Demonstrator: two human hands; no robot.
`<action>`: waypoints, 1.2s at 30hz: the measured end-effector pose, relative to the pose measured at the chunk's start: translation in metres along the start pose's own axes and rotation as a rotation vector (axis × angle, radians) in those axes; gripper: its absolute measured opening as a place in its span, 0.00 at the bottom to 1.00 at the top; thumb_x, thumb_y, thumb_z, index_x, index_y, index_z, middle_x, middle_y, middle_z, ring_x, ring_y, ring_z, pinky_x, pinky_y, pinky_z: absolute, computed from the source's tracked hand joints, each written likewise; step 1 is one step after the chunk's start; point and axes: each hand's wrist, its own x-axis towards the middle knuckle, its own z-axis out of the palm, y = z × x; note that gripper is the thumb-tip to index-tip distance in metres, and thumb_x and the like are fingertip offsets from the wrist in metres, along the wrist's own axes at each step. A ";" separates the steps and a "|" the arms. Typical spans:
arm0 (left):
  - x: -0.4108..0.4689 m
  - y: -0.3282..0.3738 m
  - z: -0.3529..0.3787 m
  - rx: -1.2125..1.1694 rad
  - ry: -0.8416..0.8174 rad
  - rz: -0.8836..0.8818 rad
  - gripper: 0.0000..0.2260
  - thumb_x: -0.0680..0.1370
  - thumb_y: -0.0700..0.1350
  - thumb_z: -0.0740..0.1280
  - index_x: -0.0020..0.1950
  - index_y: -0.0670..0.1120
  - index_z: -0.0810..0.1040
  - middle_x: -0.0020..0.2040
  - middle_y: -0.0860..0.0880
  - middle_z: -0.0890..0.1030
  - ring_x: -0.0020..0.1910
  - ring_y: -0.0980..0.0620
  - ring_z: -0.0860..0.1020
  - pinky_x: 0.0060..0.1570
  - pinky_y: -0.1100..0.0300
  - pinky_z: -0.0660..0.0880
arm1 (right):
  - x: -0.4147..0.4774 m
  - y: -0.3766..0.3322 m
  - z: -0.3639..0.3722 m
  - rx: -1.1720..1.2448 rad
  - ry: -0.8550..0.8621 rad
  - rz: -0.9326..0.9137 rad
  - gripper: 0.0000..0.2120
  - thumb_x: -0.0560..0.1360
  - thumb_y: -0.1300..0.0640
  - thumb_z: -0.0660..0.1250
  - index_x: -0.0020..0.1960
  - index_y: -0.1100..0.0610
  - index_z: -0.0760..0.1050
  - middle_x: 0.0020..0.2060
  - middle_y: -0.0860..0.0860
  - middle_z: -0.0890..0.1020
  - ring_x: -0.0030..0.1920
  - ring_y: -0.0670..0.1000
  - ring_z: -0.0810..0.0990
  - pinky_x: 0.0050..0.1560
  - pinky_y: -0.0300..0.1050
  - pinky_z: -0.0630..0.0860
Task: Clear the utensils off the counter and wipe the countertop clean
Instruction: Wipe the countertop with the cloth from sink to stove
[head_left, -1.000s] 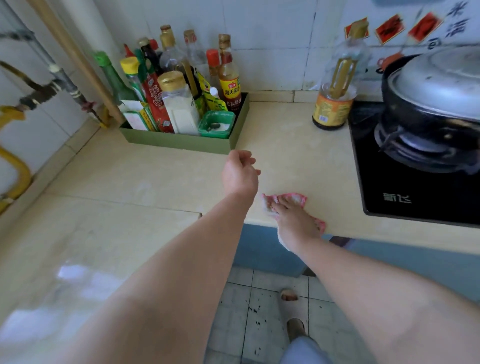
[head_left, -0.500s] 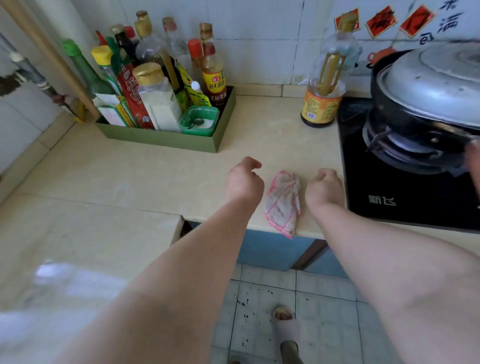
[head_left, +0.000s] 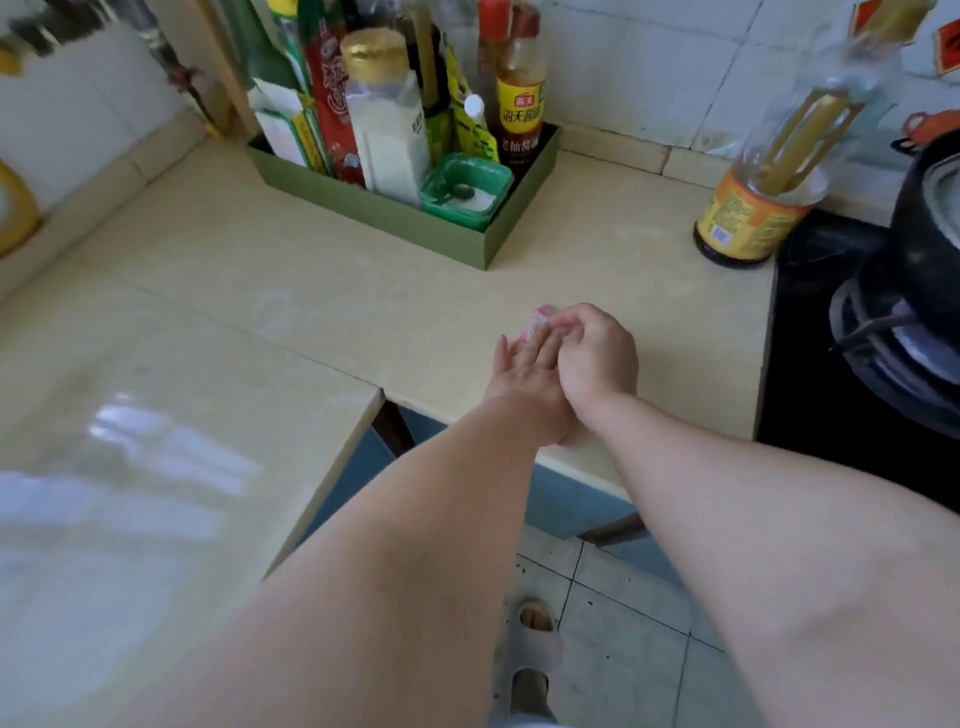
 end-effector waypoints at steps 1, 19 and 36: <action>-0.002 -0.014 -0.003 -0.031 0.009 -0.048 0.42 0.79 0.52 0.63 0.78 0.46 0.33 0.79 0.48 0.34 0.77 0.48 0.33 0.75 0.41 0.37 | -0.003 -0.007 0.011 -0.026 -0.044 -0.047 0.16 0.76 0.65 0.55 0.49 0.53 0.80 0.56 0.47 0.83 0.57 0.50 0.79 0.48 0.34 0.68; -0.177 -0.240 0.076 -0.457 0.245 -0.818 0.28 0.82 0.52 0.47 0.80 0.49 0.42 0.80 0.51 0.39 0.78 0.53 0.37 0.73 0.43 0.35 | -0.124 -0.099 0.142 -0.188 -0.439 -0.373 0.19 0.75 0.67 0.54 0.55 0.52 0.78 0.56 0.48 0.81 0.56 0.51 0.78 0.51 0.40 0.73; -0.431 -0.302 0.193 -0.607 0.309 -1.232 0.28 0.82 0.53 0.48 0.80 0.49 0.43 0.80 0.50 0.40 0.79 0.50 0.38 0.74 0.41 0.37 | -0.342 -0.163 0.241 -0.305 -0.833 -0.672 0.21 0.72 0.67 0.55 0.54 0.50 0.79 0.57 0.49 0.82 0.58 0.54 0.78 0.57 0.44 0.74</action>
